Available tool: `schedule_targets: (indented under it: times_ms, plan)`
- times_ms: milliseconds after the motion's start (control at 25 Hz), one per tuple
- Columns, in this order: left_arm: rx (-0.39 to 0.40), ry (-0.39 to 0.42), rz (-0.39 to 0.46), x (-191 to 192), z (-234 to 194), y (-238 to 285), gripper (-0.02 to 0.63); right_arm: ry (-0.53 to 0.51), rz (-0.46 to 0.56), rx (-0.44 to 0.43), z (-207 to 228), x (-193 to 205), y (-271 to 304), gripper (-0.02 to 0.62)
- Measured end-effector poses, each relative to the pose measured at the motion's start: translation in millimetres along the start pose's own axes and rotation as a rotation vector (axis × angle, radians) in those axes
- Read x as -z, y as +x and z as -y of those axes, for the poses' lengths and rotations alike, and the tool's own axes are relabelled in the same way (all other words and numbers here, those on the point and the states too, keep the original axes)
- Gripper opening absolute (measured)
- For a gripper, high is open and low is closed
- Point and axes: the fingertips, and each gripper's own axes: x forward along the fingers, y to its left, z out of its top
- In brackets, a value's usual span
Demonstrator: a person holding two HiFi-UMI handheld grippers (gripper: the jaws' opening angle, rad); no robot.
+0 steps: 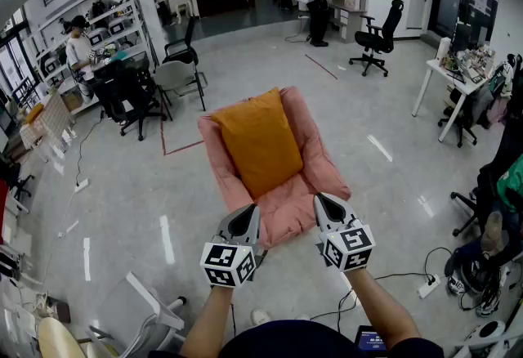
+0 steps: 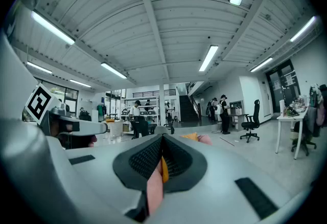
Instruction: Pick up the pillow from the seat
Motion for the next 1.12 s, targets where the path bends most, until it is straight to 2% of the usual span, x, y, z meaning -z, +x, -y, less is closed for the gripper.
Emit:
schedule_targets:
  times_ms: [680,1120]
  plan:
    - [-0.021,-0.010,-0.010,21.8,53.7,-2.1,0.003,0.028,0.003,-0.049,26.9,13.0,-41.8,0.017]
    - [-0.021,-0.014,0.005,16.3,49.9,-0.6,0.003,0.026,0.013,-0.074,25.3,10.4,-36.0,0.017]
